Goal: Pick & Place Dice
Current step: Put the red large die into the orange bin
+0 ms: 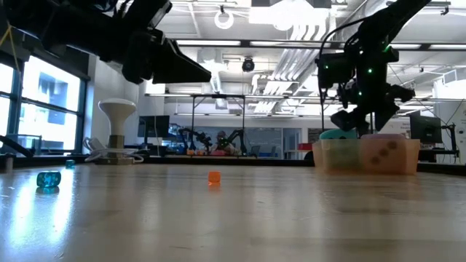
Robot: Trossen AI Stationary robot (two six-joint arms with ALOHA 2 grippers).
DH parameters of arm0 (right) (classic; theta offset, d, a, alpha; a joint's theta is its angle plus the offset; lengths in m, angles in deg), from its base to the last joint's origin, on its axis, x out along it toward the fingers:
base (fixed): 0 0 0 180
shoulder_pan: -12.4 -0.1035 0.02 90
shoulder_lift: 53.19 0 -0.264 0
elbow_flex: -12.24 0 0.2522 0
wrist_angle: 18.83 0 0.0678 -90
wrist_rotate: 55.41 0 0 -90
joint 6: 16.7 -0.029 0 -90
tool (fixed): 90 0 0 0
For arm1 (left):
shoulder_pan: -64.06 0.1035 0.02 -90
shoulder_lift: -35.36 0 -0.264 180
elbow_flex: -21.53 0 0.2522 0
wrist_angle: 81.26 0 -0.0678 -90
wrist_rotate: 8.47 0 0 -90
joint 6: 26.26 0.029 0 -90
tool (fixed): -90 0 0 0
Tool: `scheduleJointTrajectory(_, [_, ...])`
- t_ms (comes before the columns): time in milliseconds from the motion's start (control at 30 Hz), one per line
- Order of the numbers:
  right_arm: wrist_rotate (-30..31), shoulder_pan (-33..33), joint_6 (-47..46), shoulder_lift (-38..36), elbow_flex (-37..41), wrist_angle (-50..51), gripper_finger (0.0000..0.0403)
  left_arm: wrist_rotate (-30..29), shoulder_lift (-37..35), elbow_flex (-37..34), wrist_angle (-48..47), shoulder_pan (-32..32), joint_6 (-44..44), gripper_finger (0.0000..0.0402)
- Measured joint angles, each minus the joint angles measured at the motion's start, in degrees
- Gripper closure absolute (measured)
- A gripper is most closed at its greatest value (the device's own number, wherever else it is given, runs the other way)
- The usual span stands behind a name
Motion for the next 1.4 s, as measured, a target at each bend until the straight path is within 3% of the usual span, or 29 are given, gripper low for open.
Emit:
scheduleJointTrajectory(133, [0.2,-0.5,0.3,0.0,0.1,-0.5,0.0191,0.0,0.0,0.0,0.0,0.0,0.0,0.0219])
scheduleJointTrajectory(267, [4.5,-2.5,0.2,-1.2,0.1,-0.5,0.0192,0.0,0.0,0.0,0.0,0.0,0.0,0.0219])
scheduleJointTrajectory(400, [7.2,-5.5,0.4,-5.3,0.1,-0.4,0.0195,-0.1,0.0,0.0,0.0,0.1,0.0,0.0219])
scheduleJointTrajectory(600, [4.2,-11.8,2.1,-15.0,0.0,0.6,0.0195,-0.2,0.0,0.0,-0.4,1.6,0.0,0.0219])
scheduleJointTrajectory(867, [5.0,-27.4,2.7,-28.0,0.0,-0.6,0.0195,-0.2,0.0,0.0,-2.6,3.4,-1.6,0.0219])
scheduleJointTrajectory(1100, [8.8,-43.2,3.1,-30.9,0.0,-5.9,0.0196,-0.2,0.0,0.0,-3.2,3.4,-1.3,0.0219])
scheduleJointTrajectory(1200, [8.3,-44.1,5.7,-30.1,0.0,-9.5,0.0196,-0.2,0.0,0.0,-3.2,3.4,-1.1,0.0219])
scheduleJointTrajectory(1400, [-0.9,-43.0,11.9,-29.7,0.0,-19.0,0.0166,-0.2,0.0,0.0,-3.3,3.4,-2.8,0.0219])
